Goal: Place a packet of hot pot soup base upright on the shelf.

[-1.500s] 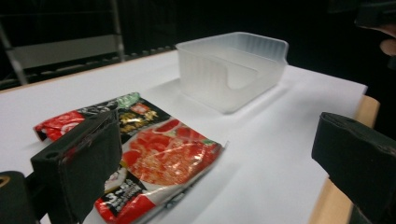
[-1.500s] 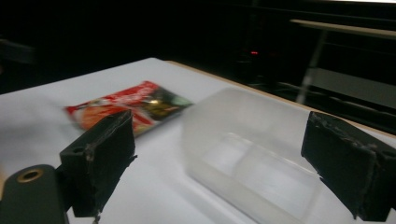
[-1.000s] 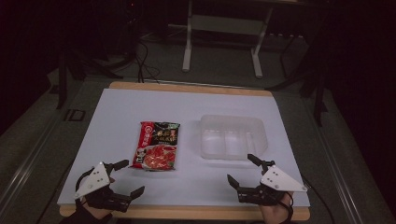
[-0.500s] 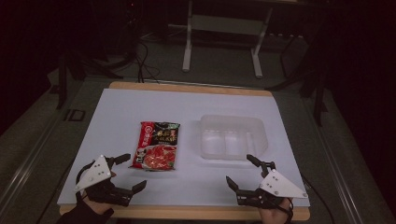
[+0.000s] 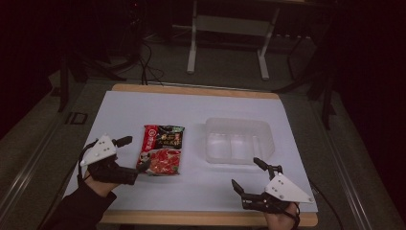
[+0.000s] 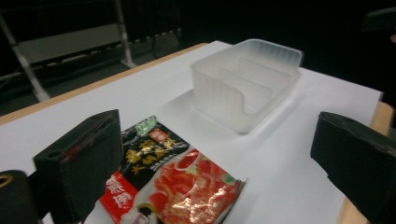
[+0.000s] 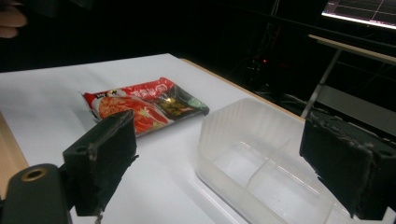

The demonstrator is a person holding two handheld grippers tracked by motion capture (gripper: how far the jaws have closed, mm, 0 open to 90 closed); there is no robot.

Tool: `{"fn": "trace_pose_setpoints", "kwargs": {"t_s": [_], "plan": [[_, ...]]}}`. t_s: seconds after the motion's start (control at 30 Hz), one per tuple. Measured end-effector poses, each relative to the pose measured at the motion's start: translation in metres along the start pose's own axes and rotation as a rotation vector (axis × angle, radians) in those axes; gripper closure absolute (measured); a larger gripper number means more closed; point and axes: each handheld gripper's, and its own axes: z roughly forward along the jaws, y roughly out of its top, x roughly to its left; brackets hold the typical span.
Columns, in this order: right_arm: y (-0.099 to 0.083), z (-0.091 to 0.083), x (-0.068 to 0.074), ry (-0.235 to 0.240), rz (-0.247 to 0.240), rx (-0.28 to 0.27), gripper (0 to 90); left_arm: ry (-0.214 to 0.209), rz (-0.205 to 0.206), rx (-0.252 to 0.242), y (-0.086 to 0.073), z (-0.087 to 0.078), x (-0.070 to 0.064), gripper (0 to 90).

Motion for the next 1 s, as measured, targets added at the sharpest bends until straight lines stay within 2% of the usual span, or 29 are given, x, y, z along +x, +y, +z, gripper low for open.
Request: {"fn": "trace_pose_setpoints", "kwargs": {"t_s": [0.03, 0.07, 0.13, 0.17, 0.2, 0.23, 0.27, 0.3, 0.33, 0.37, 0.5, 0.53, 0.6, 0.63, 0.67, 0.77, 0.83, 0.93, 1.0], "plan": [[0.001, -0.001, 0.000, 0.001, 0.008, -0.007, 10.6, -0.009, -0.003, 0.002, 0.002, 0.002, 0.003, 4.0], [0.001, -0.001, 0.000, 0.003, 0.014, -0.015, 10.6, 0.035, 0.000, 0.011, 0.005, 0.004, 0.005, 4.2], [0.002, -0.002, 0.000, 0.010, 0.024, -0.024, 9.8, 0.049, -0.004, 0.013, 0.008, 0.009, 0.009, 5.9], [0.002, -0.003, 0.002, -0.012, 0.017, -0.028, 9.7, 0.084, -0.014, 0.016, 0.010, 0.011, 0.011, 7.2], [0.002, -0.003, 0.003, -0.014, 0.014, -0.028, 9.7, 0.075, -0.027, 0.016, 0.012, 0.013, 0.014, 7.2], [0.002, -0.003, 0.003, -0.014, 0.014, -0.028, 9.7, 0.082, -0.038, 0.016, 0.013, 0.016, 0.017, 7.2], [0.003, -0.003, 0.003, -0.013, 0.015, -0.034, 9.7, 0.105, -0.046, 0.020, 0.014, 0.018, 0.019, 7.4], [0.003, -0.003, 0.003, -0.008, 0.022, -0.043, 9.7, 0.096, -0.058, 0.024, 0.015, 0.021, 0.022, 10.3], [0.004, -0.003, 0.004, -0.006, 0.029, -0.043, 9.7, 0.104, -0.068, 0.032, 0.016, 0.024, 0.024, 11.1], [0.005, -0.003, 0.005, -0.009, 0.022, -0.046, 9.7, 0.128, -0.075, 0.048, 0.017, 0.027, 0.027, 13.6], [0.005, -0.002, 0.007, -0.002, 0.028, -0.032, 9.7, 0.148, -0.133, 0.105, 0.017, 0.042, 0.039, 14.1], [0.005, -0.002, 0.007, 0.000, 0.030, -0.032, 9.7, 0.169, -0.144, 0.114, 0.016, 0.046, 0.041, 14.4], [0.005, -0.002, 0.008, -0.001, 0.024, -0.033, 9.8, 0.163, -0.166, 0.139, 0.014, 0.054, 0.047, 14.9], [0.005, -0.002, 0.008, -0.001, 0.024, -0.033, 9.8, 0.190, -0.163, 0.147, 0.013, 0.058, 0.048, 14.9], [0.005, -0.002, 0.008, 0.003, 0.022, -0.032, 9.8, 0.195, -0.160, 0.161, 0.012, 0.062, 0.050, 15.7], [0.005, -0.001, 0.010, 0.005, 0.019, -0.023, 9.8, 0.206, -0.190, 0.189, 0.006, 0.075, 0.058, 19.1], [0.005, -0.001, 0.010, 0.007, 0.023, -0.023, 9.8, 0.207, -0.216, 0.208, 0.000, 0.083, 0.065, 19.4], [0.004, -0.001, 0.009, 0.010, 0.026, -0.018, 9.8, 0.232, -0.225, 0.244, -0.010, 0.095, 0.073, 22.5], [0.004, -0.001, 0.009, 0.010, 0.026, -0.016, 9.8, 0.250, -0.243, 0.269, -0.021, 0.105, 0.082, 29.6]]}}
